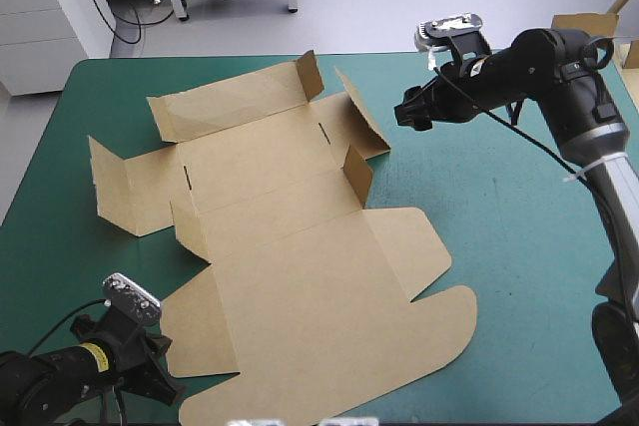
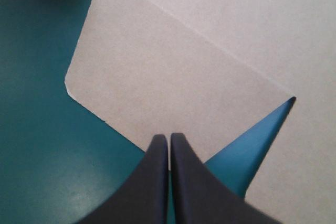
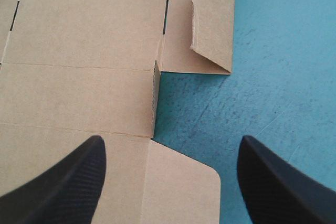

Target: Fold the box

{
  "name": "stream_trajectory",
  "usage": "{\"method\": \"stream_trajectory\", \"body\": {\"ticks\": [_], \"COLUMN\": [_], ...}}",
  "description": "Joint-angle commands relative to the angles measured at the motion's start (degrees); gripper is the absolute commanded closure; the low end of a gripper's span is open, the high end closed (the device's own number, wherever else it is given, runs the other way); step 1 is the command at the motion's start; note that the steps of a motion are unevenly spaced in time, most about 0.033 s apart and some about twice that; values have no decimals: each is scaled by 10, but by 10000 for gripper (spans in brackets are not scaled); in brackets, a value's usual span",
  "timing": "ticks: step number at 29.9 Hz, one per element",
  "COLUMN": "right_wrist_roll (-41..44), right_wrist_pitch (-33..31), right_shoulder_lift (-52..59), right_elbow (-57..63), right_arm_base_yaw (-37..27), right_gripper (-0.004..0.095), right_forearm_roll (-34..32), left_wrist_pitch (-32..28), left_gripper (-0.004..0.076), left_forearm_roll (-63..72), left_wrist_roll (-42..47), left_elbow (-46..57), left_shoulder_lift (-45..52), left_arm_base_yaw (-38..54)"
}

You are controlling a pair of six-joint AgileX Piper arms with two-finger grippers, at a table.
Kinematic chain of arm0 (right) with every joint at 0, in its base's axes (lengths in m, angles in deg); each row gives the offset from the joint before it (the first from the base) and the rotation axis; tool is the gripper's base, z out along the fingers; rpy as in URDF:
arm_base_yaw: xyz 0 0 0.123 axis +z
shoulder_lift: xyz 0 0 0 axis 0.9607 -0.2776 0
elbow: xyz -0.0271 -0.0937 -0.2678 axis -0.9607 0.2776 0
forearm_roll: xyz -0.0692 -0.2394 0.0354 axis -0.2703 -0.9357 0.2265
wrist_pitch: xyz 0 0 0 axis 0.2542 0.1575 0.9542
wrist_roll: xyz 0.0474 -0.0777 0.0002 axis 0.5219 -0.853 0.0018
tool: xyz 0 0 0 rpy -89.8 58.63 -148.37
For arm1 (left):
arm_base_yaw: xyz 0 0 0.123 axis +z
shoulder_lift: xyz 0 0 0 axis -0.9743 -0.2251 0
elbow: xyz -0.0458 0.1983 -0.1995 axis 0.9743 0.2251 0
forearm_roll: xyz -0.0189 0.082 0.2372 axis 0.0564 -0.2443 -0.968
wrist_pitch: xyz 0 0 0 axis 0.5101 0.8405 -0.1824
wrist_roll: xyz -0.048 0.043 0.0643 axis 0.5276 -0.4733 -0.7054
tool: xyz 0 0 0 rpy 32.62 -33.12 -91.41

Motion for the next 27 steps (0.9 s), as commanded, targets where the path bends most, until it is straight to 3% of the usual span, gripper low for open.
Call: {"method": "stream_trajectory", "body": {"ticks": [1,8,23,27], "right_wrist_roll": [-4,-34,-40,-40], "right_wrist_pitch": [17,17,77,97], "right_shoulder_lift": [-3,-64,-171,-191], "right_elbow": [-13,-13,-13,-13], "right_arm_base_yaw": [0,4,86,92], "right_gripper": [263,263,266,319], "right_forearm_roll": [35,98,24,23], "left_wrist_pitch": [-23,-18,-16,-16], "left_gripper": [731,731,731,731], "left_forearm_roll": [8,8,8,8], "left_wrist_roll": [2,2,2,2], "left_elbow": [-14,-14,-14,-14], "left_shoulder_lift": [-2,-2,-2,-2], "left_arm_base_yaw": [-3,-3,-3,-3]}}
